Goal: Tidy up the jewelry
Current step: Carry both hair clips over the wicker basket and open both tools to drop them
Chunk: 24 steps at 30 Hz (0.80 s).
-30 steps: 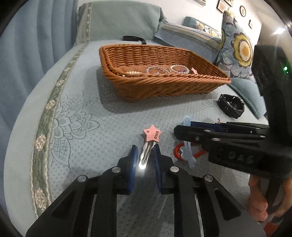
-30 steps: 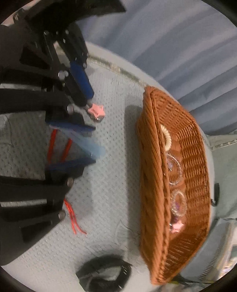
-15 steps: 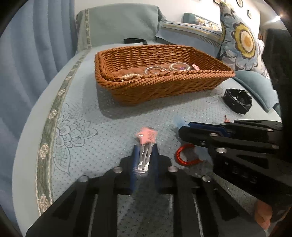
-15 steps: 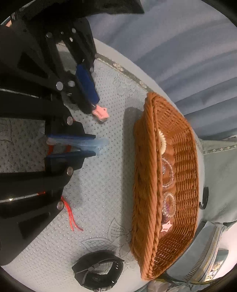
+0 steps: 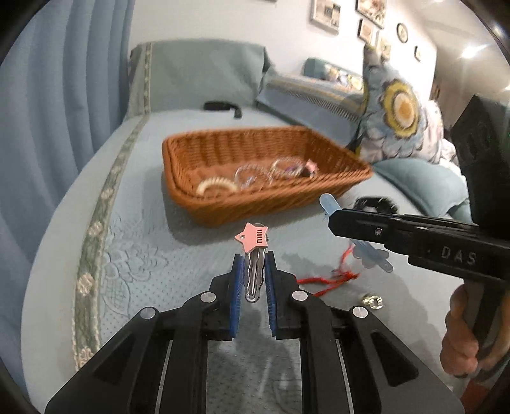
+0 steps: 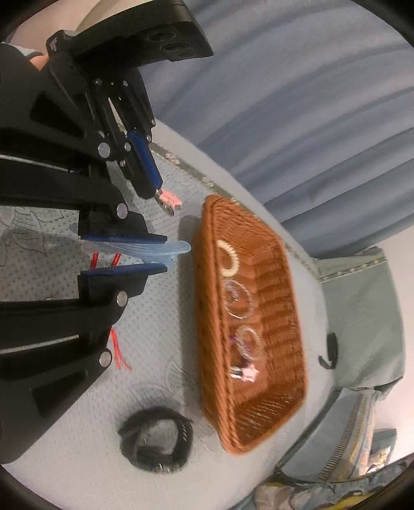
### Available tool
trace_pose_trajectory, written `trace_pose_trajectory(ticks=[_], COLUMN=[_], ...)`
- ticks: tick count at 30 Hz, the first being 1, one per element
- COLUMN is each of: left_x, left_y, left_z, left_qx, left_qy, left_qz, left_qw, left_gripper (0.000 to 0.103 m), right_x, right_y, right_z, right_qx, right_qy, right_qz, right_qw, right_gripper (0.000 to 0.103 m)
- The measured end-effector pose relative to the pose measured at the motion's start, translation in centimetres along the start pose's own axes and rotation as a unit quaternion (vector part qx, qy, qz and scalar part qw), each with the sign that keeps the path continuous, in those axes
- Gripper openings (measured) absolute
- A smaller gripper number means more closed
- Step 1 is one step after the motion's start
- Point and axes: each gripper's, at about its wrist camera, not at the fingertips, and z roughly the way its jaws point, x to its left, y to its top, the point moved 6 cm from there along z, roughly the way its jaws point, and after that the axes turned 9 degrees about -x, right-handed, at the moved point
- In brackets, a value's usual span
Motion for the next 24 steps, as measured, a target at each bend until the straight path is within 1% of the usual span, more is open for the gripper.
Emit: trace_pose_trajectory(ticks=[4,7,10,12,15,18,21,24], left_x=[-0.5,-1.1,-1.2,-1.2,-1.1,-1.0,-0.8,-0.6], left_y=[1.4,2.8,5.0,6.7,9.0,11.2,12.0,11.7], left_z=[-1.1,-2.0,-2.7,-2.6,-1.3,1.2,4.1,6.7], left_qx=[-0.026,-0.046,-0.071,-0.085,-0.094,-0.105,-0.099,-0.089], left_qy=[-0.003,0.01,0.014,0.014,0.019,0.014,0.017,0.032], left_qz=[-0.01,-0.004,-0.012,-0.019,-0.019,-0.026,-0.037,-0.033], left_qw=[0.9996,0.9989,0.9973,0.9961,0.9952,0.994,0.9943,0.995], left_gripper=[0.012,0.012,0.012,0.012,0.012,0.012,0.012,0.012], right_x=[-0.1,-0.2,-0.6,-1.1,-2.5,-4.0,-5.7,-6.9], right_y=[1.2,2.9,5.4,7.7,10.6,12.6,14.0,14.1], right_z=[-1.9,-2.8,-3.1,-3.2,-2.2,-0.4,1.7,3.8], right_qx=[-0.02,-0.037,-0.051,-0.064,-0.071,-0.058,-0.047,-0.035], right_qy=[0.004,0.004,-0.005,-0.014,-0.037,-0.054,-0.072,-0.086], right_qz=[0.0,-0.004,-0.021,-0.033,-0.043,-0.044,-0.047,-0.053], right_qw=[1.0,0.999,0.998,0.997,0.996,0.996,0.995,0.994], right_gripper=[0.01,0.01,0.01,0.01,0.01,0.01,0.01,0.01])
